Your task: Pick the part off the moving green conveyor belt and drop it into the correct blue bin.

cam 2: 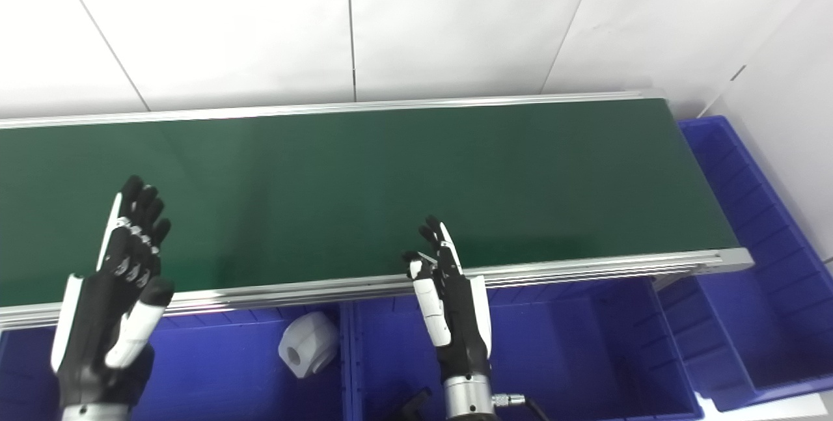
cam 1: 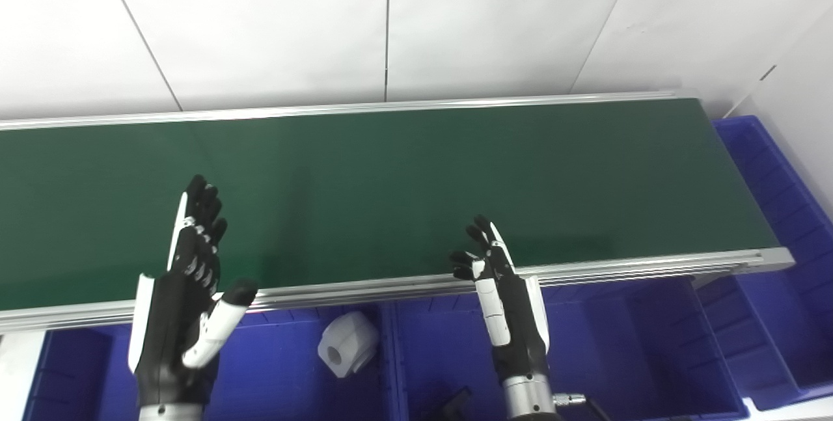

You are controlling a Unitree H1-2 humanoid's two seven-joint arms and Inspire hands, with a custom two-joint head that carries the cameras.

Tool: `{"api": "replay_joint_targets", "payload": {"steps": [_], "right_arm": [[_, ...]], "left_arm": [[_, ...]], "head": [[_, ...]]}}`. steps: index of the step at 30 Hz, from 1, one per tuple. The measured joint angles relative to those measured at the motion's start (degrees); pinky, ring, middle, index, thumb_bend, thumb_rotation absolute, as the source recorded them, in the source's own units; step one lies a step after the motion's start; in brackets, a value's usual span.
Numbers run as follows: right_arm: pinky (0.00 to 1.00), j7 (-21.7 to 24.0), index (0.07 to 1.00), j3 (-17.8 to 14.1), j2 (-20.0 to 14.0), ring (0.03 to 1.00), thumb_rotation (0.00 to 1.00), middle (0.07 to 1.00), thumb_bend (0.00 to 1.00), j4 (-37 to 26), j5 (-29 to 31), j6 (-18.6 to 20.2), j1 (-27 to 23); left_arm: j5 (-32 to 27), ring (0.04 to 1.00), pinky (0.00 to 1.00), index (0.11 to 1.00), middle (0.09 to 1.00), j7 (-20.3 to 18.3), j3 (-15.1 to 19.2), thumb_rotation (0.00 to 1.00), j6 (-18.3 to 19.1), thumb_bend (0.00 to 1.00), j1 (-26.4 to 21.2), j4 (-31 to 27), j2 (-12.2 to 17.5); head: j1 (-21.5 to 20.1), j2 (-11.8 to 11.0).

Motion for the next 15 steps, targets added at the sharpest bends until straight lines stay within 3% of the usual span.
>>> {"api": "replay_joint_targets", "payload": {"steps": [4,15], "right_arm": [[0.76,1.2,0.954,-0.4,-0.3,0.788,1.0,0.926,0.73,-2.0,1.9,0.6,0.4],[0.73,2.7,0.941,-1.2,-0.6,0.781,1.0,0.919,0.78,-5.1,3.7,1.8,2.5]], "left_arm": [[1.2,1.0,1.0,1.0,1.0,2.3,-0.5,0.71,-1.0,0.54,2.2,2.6,-0.6],[-0.3,1.0,1.0,1.0,1.0,5.7,-2.0,0.74,-1.9,0.57,3.1,2.9,-1.9]], "head": [[1.6,0.8],[2.1,1.3]]}}
